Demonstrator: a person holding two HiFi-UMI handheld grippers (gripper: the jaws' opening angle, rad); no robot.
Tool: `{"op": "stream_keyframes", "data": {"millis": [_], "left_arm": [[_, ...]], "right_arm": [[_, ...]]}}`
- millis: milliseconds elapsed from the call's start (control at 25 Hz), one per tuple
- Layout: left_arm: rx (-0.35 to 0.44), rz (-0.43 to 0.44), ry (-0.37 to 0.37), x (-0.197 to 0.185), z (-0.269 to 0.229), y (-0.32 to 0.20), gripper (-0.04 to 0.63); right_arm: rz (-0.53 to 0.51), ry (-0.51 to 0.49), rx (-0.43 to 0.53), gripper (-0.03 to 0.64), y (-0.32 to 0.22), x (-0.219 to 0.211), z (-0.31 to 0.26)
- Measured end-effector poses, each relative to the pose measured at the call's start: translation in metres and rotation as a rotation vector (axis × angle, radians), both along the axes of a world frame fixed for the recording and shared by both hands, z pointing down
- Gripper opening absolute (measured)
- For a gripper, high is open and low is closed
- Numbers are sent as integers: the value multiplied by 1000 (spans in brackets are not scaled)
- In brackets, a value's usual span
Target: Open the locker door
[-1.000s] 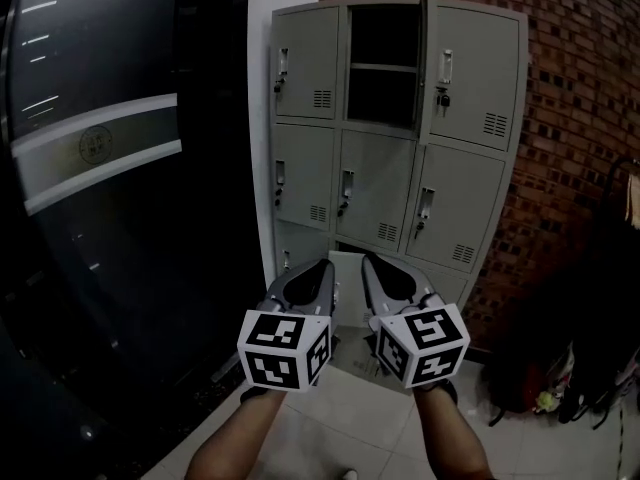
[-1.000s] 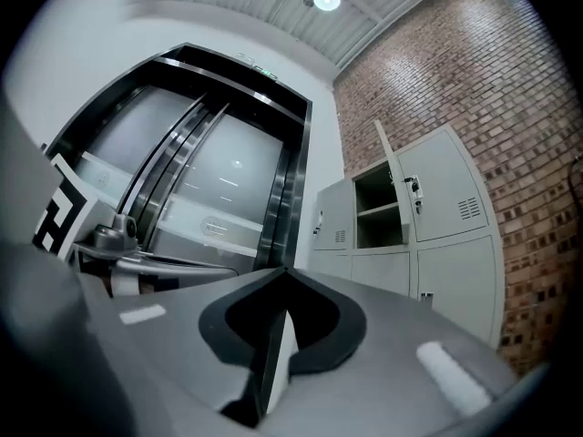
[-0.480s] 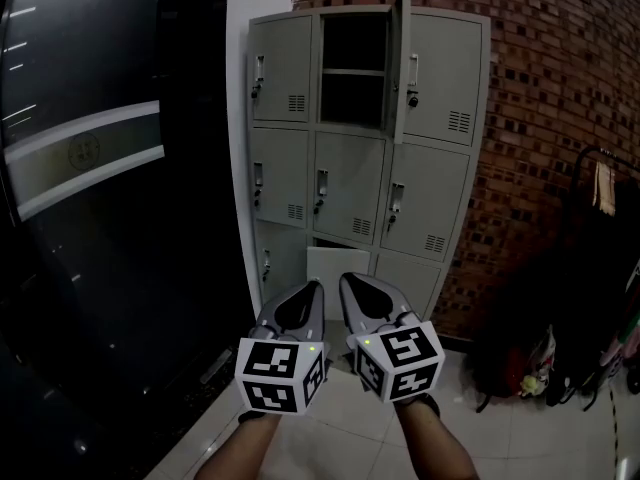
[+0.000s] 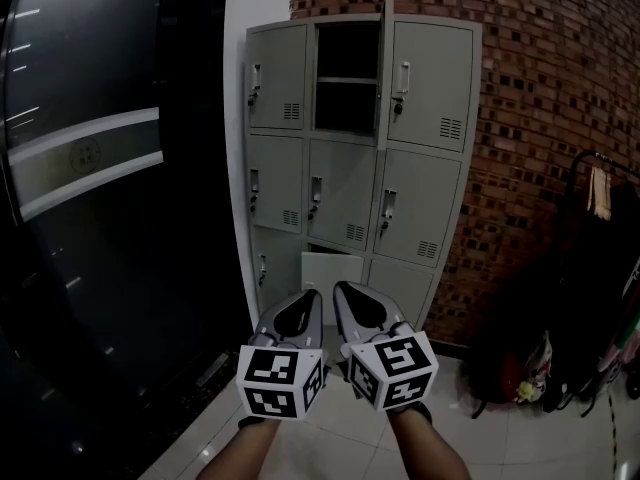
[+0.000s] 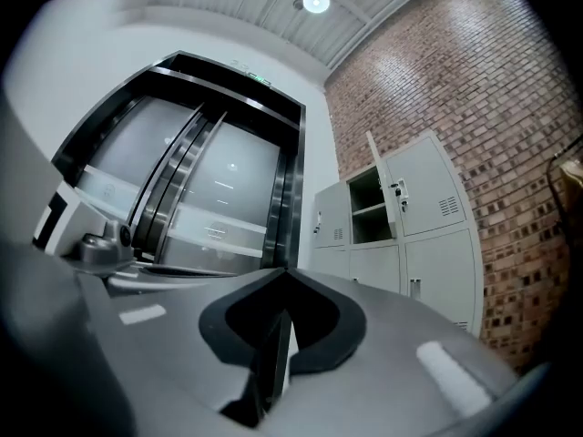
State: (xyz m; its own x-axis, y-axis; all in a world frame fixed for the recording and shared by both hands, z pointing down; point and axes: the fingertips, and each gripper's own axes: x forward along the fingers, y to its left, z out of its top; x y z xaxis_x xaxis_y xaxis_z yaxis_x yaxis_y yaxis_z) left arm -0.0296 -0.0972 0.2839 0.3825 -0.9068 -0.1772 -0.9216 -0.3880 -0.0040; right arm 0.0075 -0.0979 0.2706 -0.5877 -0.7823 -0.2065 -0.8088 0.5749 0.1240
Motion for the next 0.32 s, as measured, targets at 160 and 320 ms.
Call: {"op": "stream_keyframes", "data": {"millis": [160,320], "left_arm": [[4,0,-2,8,1,3,5],[13,-5,-8,12,-5,6,5]], "right_arm": [[8,10,7,0,3,8,3],[8,18,18,0,8,13,-2]]}}
